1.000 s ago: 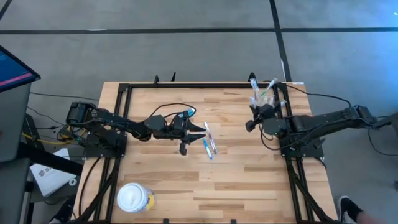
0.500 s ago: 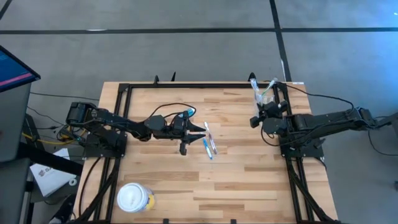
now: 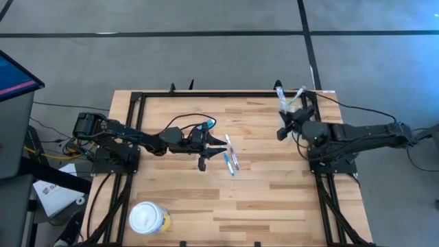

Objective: Pick & Place toothbrushing station
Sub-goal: Put the blue toothbrush into the transparent organizer

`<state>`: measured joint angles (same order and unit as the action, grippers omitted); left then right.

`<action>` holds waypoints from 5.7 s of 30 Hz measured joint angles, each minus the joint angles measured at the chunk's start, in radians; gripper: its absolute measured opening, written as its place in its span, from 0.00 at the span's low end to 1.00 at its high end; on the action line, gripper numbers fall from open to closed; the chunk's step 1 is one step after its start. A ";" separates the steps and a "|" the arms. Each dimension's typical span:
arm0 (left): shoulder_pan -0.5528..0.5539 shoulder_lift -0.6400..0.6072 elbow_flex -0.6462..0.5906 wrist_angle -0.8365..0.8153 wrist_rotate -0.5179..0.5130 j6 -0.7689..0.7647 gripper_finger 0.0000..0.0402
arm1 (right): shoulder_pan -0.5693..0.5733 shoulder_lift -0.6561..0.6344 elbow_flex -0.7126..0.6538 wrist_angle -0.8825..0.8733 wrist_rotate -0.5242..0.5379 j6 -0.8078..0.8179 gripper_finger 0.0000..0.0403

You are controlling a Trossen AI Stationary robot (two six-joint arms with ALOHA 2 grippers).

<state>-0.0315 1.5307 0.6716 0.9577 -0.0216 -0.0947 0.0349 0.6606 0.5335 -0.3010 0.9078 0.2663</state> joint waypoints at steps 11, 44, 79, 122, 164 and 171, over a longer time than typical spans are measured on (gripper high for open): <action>0.000 0.000 0.000 0.000 0.000 0.000 0.24 | -0.205 -0.030 -0.097 0.111 -0.213 -0.046 0.05; -0.001 0.000 0.000 -0.001 0.000 0.000 0.24 | -0.359 -0.267 -0.283 -0.019 -0.253 0.067 0.05; -0.001 0.000 0.000 -0.007 0.000 0.001 0.24 | -0.309 -0.254 -0.381 0.007 -0.262 0.233 0.10; -0.001 0.000 0.000 -0.016 -0.001 0.001 0.24 | -0.311 -0.224 -0.274 -0.010 -0.280 0.101 0.40; 0.056 0.008 0.000 -0.340 -0.150 -0.030 0.24 | 0.050 0.115 -0.053 0.227 -0.465 -0.071 0.32; 0.091 0.092 0.000 -0.356 -0.165 0.006 0.24 | 0.071 0.183 -0.053 0.312 -0.465 -0.106 0.32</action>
<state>0.0592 1.6231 0.6712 0.6022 -0.1864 -0.0885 0.1062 0.8432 0.4801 0.0112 0.4431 0.1601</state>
